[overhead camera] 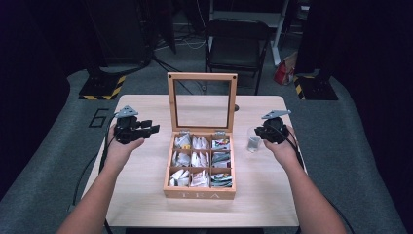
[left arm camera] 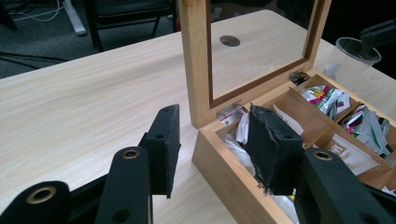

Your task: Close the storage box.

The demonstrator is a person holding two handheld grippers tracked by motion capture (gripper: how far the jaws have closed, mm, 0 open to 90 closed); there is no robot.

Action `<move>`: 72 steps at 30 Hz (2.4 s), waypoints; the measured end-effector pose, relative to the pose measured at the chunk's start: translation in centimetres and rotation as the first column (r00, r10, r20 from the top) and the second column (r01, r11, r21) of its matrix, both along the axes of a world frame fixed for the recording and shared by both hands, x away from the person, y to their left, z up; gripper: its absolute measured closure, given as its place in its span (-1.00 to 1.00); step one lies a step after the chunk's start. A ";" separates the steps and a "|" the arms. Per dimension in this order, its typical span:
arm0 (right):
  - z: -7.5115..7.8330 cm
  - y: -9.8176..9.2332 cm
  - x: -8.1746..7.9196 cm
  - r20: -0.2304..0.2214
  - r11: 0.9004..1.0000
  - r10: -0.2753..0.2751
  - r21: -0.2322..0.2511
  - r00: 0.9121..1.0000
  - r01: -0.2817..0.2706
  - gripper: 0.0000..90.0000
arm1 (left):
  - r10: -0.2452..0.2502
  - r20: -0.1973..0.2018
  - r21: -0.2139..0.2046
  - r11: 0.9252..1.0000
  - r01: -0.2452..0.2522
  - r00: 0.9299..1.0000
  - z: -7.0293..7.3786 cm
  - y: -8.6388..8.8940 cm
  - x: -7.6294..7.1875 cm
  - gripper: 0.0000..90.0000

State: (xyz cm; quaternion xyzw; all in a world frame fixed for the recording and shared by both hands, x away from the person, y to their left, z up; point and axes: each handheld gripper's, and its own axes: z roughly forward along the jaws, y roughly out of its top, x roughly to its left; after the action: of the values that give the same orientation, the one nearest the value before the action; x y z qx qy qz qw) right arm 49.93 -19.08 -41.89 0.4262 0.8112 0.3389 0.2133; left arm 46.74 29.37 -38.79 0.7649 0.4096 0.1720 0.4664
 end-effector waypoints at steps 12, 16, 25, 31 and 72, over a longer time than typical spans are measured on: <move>1.5 0.4 0.1 0.019 1.000 0.020 0.018 1.000 -0.020 0.51 | 0.006 -0.007 -0.004 1.000 -0.006 1.000 -0.1 0.3 0.0 0.17; 2.2 1.0 0.1 0.030 0.998 0.052 0.037 0.998 -0.054 0.42 | 0.017 -0.008 -0.008 1.000 -0.017 1.000 -0.2 0.4 0.1 0.09; 4.0 3.4 0.7 0.054 0.987 0.137 0.075 0.989 -0.141 0.26 | 0.007 -0.028 -0.007 1.000 -0.007 1.000 -0.4 0.3 0.4 0.04; 4.3 4.7 1.6 0.069 0.987 0.144 0.065 0.987 -0.149 0.25 | 0.010 -0.026 -0.003 1.000 -0.010 1.000 -0.3 0.1 0.5 0.03; 4.6 7.7 6.0 0.054 0.979 0.125 0.158 0.991 -0.132 0.15 | 0.036 -0.047 -0.003 0.999 -0.036 0.998 0.1 1.4 -0.2 -0.08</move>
State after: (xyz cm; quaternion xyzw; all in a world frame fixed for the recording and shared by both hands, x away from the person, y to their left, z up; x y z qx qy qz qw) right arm 55.89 -11.42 -37.25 0.3811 0.8021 0.4257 0.1734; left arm 46.51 30.73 -38.72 0.7603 0.4347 0.1615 0.4549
